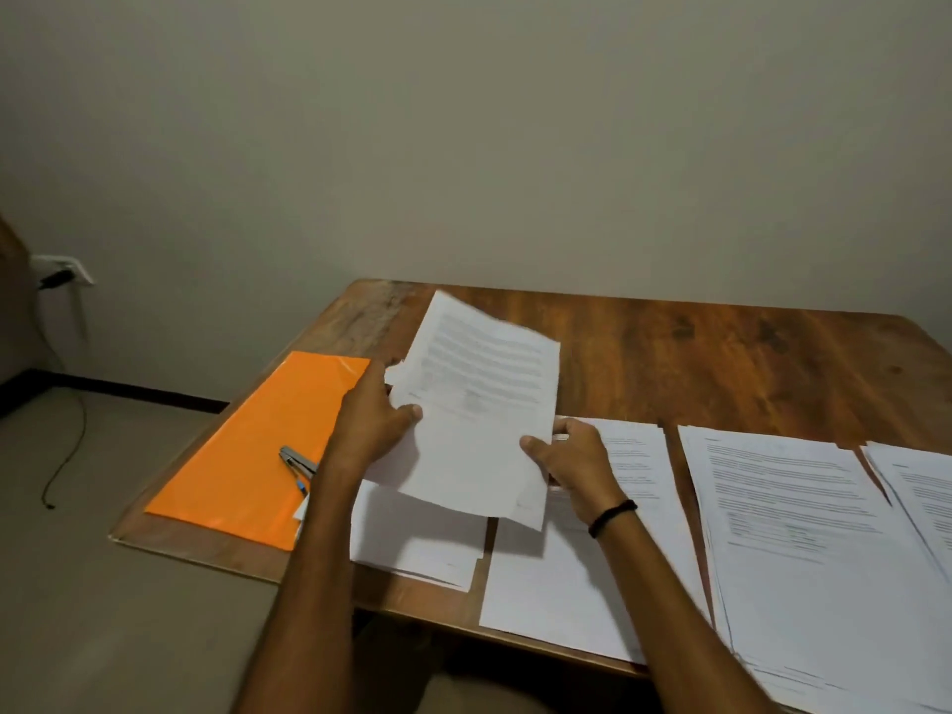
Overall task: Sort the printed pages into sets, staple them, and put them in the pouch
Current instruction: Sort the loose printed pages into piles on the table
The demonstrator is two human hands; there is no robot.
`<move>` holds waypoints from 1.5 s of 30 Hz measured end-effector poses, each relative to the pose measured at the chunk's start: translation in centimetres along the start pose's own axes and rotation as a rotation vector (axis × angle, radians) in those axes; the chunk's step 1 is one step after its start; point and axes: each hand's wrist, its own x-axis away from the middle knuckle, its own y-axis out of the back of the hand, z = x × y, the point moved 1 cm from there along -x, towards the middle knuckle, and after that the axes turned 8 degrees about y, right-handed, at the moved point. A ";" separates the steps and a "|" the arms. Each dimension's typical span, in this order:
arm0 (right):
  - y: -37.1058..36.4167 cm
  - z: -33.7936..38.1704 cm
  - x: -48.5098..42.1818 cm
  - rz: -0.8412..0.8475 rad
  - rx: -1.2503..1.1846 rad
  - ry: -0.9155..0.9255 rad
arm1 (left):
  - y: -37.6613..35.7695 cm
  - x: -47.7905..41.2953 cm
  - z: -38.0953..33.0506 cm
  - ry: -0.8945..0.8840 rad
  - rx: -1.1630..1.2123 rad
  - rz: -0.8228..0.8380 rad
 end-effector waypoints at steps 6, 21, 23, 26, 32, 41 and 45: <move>-6.5 -1.4 2.1 0.175 0.448 0.076 | 1.4 -0.9 4.8 0.228 -0.401 0.018; -8.5 -2.5 3.6 0.139 0.916 0.280 | -1.6 -4.7 8.7 0.327 -0.527 0.058; -8.4 -2.5 3.4 0.145 0.928 0.281 | -1.6 -5.0 8.6 0.358 -0.546 0.032; -8.4 -2.6 3.3 0.151 0.929 0.275 | -1.0 -6.1 9.1 0.387 -0.499 0.023; -8.4 -2.8 3.1 0.163 0.886 0.269 | -0.4 -6.4 8.5 0.306 -0.305 0.083; -8.3 -2.9 2.3 0.141 0.630 0.213 | 1.2 -3.9 6.9 0.225 0.089 0.028; -7.9 -1.2 0.8 0.062 0.146 0.161 | 3.5 -2.7 5.5 0.015 0.329 0.014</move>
